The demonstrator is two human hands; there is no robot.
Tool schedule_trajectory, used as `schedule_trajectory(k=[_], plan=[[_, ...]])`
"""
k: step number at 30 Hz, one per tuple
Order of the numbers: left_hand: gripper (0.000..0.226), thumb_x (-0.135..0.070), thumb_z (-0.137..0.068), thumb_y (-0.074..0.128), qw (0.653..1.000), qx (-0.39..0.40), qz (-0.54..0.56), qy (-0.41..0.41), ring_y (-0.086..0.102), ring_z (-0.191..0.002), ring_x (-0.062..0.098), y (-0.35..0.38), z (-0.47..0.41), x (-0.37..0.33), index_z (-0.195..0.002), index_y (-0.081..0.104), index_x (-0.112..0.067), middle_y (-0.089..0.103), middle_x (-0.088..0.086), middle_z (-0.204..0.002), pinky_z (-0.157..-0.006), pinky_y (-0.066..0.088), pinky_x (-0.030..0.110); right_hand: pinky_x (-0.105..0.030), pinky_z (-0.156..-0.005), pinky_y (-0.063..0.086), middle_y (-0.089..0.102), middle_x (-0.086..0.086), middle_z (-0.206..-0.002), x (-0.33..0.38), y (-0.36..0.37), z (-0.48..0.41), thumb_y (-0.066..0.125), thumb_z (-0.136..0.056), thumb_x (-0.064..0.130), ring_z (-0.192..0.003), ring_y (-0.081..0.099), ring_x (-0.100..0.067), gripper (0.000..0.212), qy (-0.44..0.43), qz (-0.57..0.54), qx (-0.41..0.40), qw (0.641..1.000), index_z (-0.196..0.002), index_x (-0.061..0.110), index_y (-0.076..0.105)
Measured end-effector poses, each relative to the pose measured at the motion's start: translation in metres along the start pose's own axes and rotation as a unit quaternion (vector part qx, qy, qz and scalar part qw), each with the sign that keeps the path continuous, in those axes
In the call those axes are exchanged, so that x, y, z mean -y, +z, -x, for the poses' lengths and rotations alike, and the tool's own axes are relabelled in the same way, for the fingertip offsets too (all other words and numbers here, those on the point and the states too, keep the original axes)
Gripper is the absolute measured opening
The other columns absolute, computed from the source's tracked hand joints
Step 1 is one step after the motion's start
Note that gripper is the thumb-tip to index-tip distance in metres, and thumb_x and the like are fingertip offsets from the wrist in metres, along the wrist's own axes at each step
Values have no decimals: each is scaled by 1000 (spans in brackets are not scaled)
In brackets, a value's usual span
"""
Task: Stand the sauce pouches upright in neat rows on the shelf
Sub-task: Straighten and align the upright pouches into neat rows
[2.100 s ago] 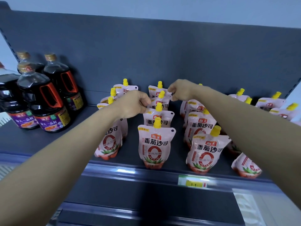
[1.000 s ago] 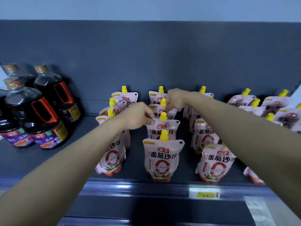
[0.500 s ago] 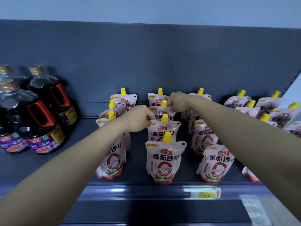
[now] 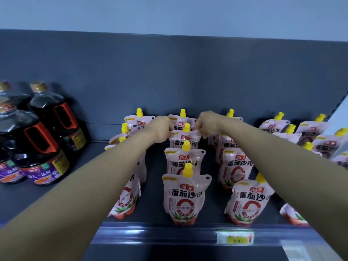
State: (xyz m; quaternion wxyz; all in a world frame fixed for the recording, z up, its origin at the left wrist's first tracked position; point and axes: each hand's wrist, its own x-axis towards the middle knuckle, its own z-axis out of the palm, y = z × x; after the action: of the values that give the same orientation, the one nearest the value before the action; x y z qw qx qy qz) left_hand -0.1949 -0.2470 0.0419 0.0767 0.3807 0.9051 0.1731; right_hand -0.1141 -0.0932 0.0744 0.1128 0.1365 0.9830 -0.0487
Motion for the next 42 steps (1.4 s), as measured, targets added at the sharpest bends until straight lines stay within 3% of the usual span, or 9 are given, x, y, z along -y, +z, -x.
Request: schedule_trajectory(k=[6, 12, 17, 21, 26, 30, 33, 35, 42], plan=[[33, -6, -85, 59, 1000, 6, -6, -1, 48, -71, 23, 2, -8, 2, -54, 52, -16, 52, 5, -69, -65, 38, 28, -38, -94, 52, 71, -16, -110, -4, 2, -6, 62, -87, 0, -103, 67, -28, 32, 4, -33, -4, 999, -119, 1, 64], [16, -8, -86, 59, 1000, 9, -26, -5, 51, -73, 24, 1, -11, 3, -70, 63, -12, 57, 10, -78, -70, 45, 30, -39, -90, 56, 73, -20, -104, -6, 4, -12, 54, -91, 0, -93, 72, -27, 24, 12, -95, 11, 995, -113, -2, 65], [14, -7, -87, 57, 999, 35, -14, 7, 52, -77, 21, -5, -9, 5, -88, 70, -4, 60, 7, -82, -69, 42, 26, -29, -75, 57, 70, -23, -108, -13, -1, -11, 55, -89, -4, -83, 69, -25, 29, 10, -146, 38, 988, -116, -2, 62], [33, 7, -85, 43, 998, 42, 35, -5, 59, -97, 23, -18, -11, 7, -98, 70, -8, 65, 5, -96, -84, 47, 27, -26, -67, 54, 69, -18, -111, -30, -15, -10, 48, -87, -9, -85, 65, -23, 32, 29, -135, 1, 990, -112, 1, 66], [34, 4, -86, 51, 996, -62, 42, -39, 57, -110, 28, -24, -32, 10, -116, 60, -7, 61, 11, -120, -87, 45, 29, -41, -95, 52, 65, -20, -120, -29, -17, -22, 58, -88, 12, -111, 62, -35, 31, 36, -72, -81, 994, -115, -4, 62], [40, -5, -85, 60, 997, -44, 49, -38, 55, -115, 28, -15, -48, 9, -124, 56, -7, 60, 12, -125, -97, 43, 33, -42, -91, 54, 65, -20, -116, -20, -10, -35, 60, -89, 17, -99, 65, -36, 33, 26, -63, -63, 996, -114, -5, 62], [32, -3, -84, 59, 995, -61, 67, -49, 57, -111, 27, -9, -58, 12, -116, 61, -8, 63, 11, -120, -98, 45, 33, -31, -65, 51, 63, -18, -84, -18, -5, -45, 60, -88, 14, -74, 58, -26, 18, 26, -53, -64, 996, -74, 2, 62], [22, 1, -84, 58, 992, -80, 82, -57, 60, -104, 29, -9, -64, 14, -103, 65, -7, 66, 12, -111, -92, 49, 34, -27, -56, 43, 51, -10, -64, -19, -1, -52, 61, -87, 11, -69, 53, -24, 34, 33, -47, -65, 996, -56, 10, 48], [10, -6, -79, 64, 997, -39, 38, -53, 54, -80, 22, 0, -72, 13, -88, 68, -7, 61, 8, -85, -72, 44, 27, -31, -70, 49, 57, -11, -77, -28, -4, -64, 63, -87, 11, -72, 56, -25, 13, 28, -53, -76, 995, -84, -1, 68]])
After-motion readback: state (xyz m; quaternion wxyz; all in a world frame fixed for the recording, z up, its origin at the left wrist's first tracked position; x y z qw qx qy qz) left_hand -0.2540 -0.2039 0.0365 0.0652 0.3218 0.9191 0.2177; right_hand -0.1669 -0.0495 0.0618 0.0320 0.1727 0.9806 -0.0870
